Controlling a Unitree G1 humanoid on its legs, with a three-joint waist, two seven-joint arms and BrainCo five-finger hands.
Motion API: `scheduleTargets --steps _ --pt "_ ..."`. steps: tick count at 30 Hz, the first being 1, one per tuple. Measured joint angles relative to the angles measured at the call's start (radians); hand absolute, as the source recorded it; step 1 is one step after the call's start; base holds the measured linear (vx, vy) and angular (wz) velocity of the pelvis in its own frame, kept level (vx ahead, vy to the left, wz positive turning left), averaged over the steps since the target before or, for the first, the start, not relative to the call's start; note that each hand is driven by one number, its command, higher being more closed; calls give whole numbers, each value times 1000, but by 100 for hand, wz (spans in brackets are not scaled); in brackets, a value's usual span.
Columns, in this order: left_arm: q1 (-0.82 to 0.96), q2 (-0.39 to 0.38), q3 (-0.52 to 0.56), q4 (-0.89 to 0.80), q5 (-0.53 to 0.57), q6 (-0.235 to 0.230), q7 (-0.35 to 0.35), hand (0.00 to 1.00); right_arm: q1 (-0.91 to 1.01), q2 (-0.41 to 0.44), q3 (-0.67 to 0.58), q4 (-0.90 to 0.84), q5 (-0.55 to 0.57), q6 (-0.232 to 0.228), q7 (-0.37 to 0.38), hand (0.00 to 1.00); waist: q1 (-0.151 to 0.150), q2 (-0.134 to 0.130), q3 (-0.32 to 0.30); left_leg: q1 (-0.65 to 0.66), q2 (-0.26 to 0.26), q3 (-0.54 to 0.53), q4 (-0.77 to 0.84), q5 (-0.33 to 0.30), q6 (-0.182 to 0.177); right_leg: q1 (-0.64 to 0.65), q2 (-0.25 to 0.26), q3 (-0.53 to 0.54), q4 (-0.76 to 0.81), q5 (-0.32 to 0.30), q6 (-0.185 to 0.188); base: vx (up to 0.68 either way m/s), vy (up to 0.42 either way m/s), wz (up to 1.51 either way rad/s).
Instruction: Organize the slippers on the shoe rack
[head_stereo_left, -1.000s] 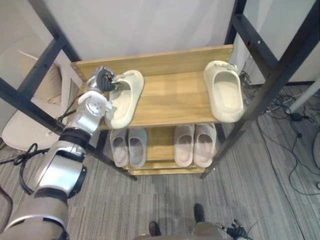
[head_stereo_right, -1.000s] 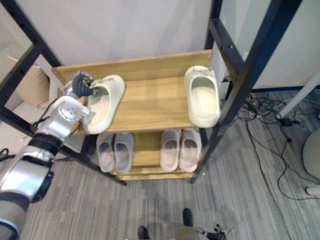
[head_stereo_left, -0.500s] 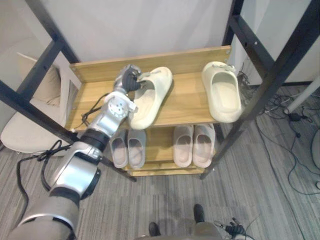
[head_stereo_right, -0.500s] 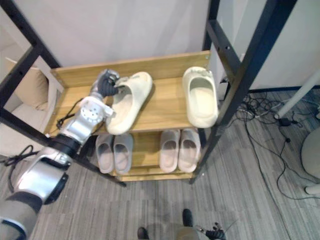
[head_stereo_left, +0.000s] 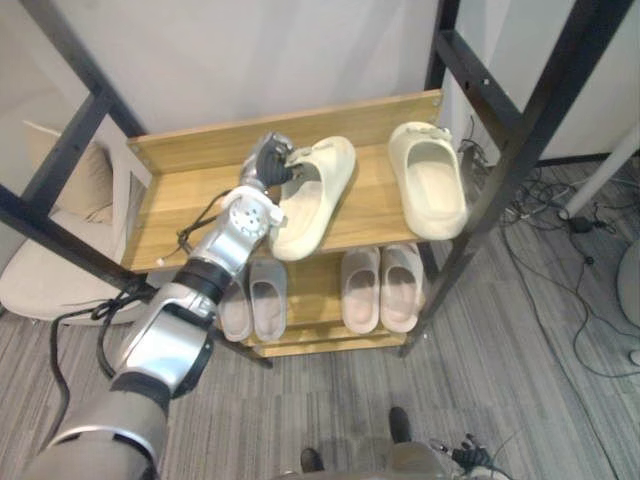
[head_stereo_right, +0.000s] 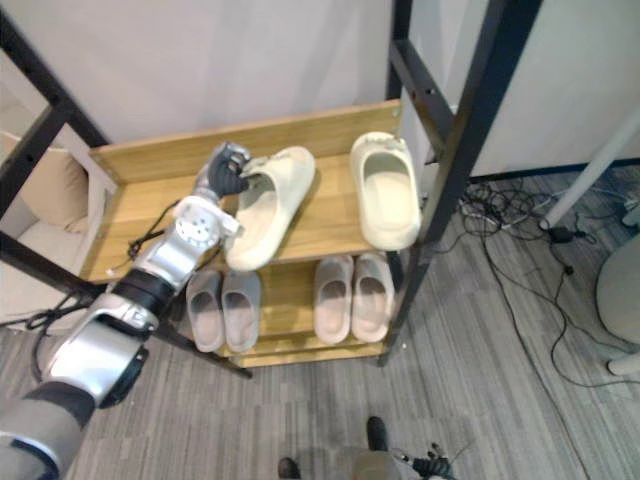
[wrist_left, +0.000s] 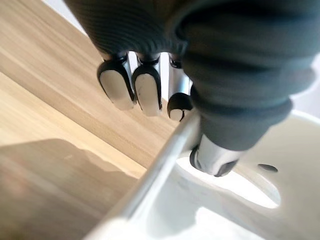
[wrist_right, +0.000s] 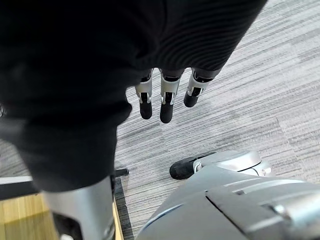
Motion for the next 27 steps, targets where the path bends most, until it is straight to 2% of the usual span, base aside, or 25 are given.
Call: scheduleTargets --steps 4,5,11,21,27 --pt "-17 -12 15 23 -17 12 1 100 0 2 -15 -2 0 0 -3 0 0 9 6 1 9 15 0 -3 -5 -5 4 12 1 0 0 -12 -23 -8" --pt "-18 -12 20 25 -20 12 1 0 0 3 -20 -2 1 0 -4 0 1 11 6 1 11 22 0 -4 -7 -10 7 22 1 0 0 -17 -38 -18" --pt "-53 -54 25 53 -39 15 16 0 18 14 -54 -41 3 2 -5 0 1 25 10 -1 16 31 2 -7 -10 -15 11 30 2 1 -2 -13 -27 -5" --pt "-55 -87 30 58 -76 15 20 0 18 24 -87 -41 3 5 -5 0 1 28 10 12 21 48 1 -10 -15 -9 16 32 2 1 -2 -11 -20 -4" --pt "-50 -138 43 57 -123 13 27 0 17 21 -80 -39 8 11 -6 0 -1 29 10 15 18 20 2 -10 -14 5 14 11 1 1 -1 -24 -26 8"
